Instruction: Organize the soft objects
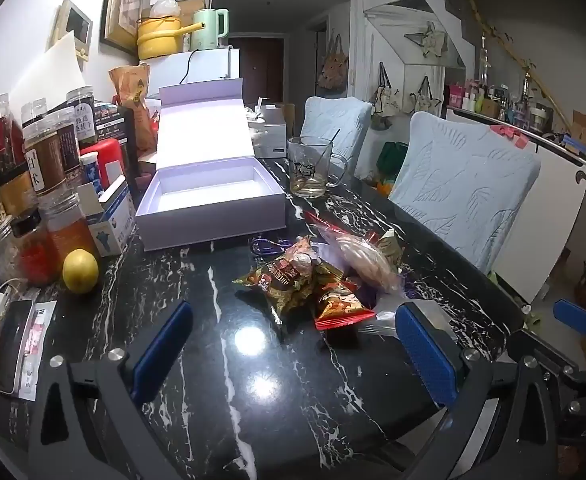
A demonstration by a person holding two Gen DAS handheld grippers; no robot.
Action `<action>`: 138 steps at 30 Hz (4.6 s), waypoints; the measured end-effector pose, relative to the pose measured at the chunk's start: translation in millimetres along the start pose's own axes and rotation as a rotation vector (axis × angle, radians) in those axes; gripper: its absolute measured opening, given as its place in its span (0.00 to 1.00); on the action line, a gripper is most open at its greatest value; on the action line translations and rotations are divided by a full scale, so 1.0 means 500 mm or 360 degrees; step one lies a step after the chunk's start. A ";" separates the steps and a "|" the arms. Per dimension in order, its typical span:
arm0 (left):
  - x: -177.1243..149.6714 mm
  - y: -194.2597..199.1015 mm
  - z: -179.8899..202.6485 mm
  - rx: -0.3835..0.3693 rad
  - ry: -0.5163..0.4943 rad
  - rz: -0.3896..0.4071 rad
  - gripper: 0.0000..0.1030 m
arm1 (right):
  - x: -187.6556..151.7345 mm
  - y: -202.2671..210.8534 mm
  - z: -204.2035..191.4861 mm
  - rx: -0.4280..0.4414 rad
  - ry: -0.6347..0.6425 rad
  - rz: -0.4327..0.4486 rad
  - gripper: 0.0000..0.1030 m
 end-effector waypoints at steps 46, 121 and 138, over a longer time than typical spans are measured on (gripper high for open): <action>0.002 0.052 0.007 -0.0001 -0.0032 0.0076 1.00 | 0.001 0.025 -0.018 0.0004 0.0048 0.0056 1.00; 0.028 -0.062 -0.039 -0.0131 -0.0014 -0.0186 1.00 | 0.019 -0.113 -0.003 0.0146 -0.0069 -0.0134 1.00; 0.057 -0.163 -0.072 -0.0210 -0.0041 -0.0352 1.00 | 0.046 -0.224 -0.067 0.0348 0.0146 -0.0251 1.00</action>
Point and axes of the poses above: each gripper's, at about its wrist camera, not at the fingertips, and y roughly against the way its jaws point, z to its right, x to its top, the point moved 6 cm from there along -y, roughly the way its jaws point, and after that the axes turned 9 degrees about -z, right-handed, at the moved point
